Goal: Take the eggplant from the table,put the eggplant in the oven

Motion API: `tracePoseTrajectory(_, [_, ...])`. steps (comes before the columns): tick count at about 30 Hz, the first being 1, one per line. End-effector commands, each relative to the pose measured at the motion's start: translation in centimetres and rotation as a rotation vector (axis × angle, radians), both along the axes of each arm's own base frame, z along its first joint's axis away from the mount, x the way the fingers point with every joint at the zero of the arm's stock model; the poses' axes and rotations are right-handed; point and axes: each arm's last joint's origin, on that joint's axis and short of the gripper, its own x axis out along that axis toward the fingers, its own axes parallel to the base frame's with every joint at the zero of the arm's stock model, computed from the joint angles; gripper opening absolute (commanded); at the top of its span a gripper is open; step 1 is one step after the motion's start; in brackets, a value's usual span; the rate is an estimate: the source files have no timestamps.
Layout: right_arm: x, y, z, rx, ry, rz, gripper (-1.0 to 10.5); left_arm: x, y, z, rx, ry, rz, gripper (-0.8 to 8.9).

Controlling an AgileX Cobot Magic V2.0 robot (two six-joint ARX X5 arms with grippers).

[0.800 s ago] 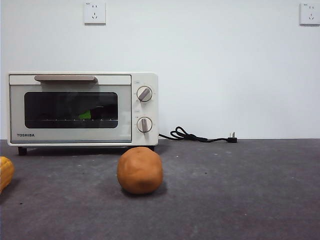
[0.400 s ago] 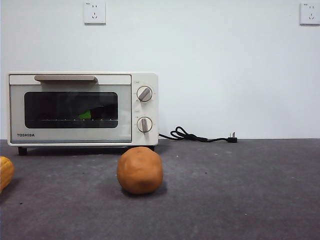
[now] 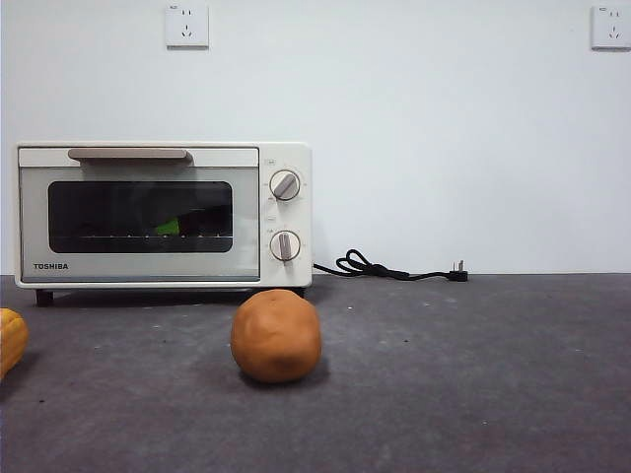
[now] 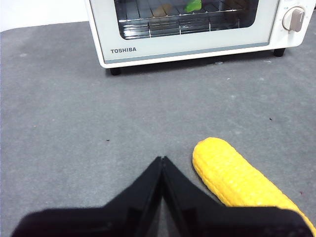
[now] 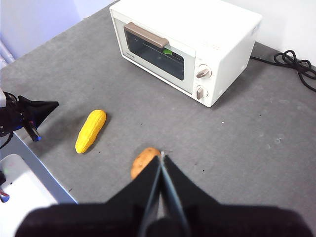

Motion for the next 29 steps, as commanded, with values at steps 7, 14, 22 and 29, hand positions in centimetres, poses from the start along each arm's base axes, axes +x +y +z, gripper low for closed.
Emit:
tracePoseTrajectory(7, [0.1, -0.4, -0.1, -0.047, -0.025, -0.043, 0.0, 0.1, 0.0, -0.2, -0.008, 0.003, -0.004, -0.04])
tracePoseTrajectory(14, [-2.1, -4.6, 0.9, -0.010, -0.127, -0.223, 0.0, 0.1, 0.0, -0.2, -0.008, 0.004, -0.004, -0.04])
tracePoseTrajectory(22, [-9.0, -9.7, 1.2, 0.040, -0.312, -0.541, 0.0, 0.1, 0.0, -0.2, -0.008, 0.005, -0.004, -0.04])
tracePoseTrajectory(29, [-14.8, -11.8, 0.5, 0.046, -0.461, -0.757, 0.0, 0.1, 0.0, -0.2, -0.008, 0.005, -0.004, -0.04])
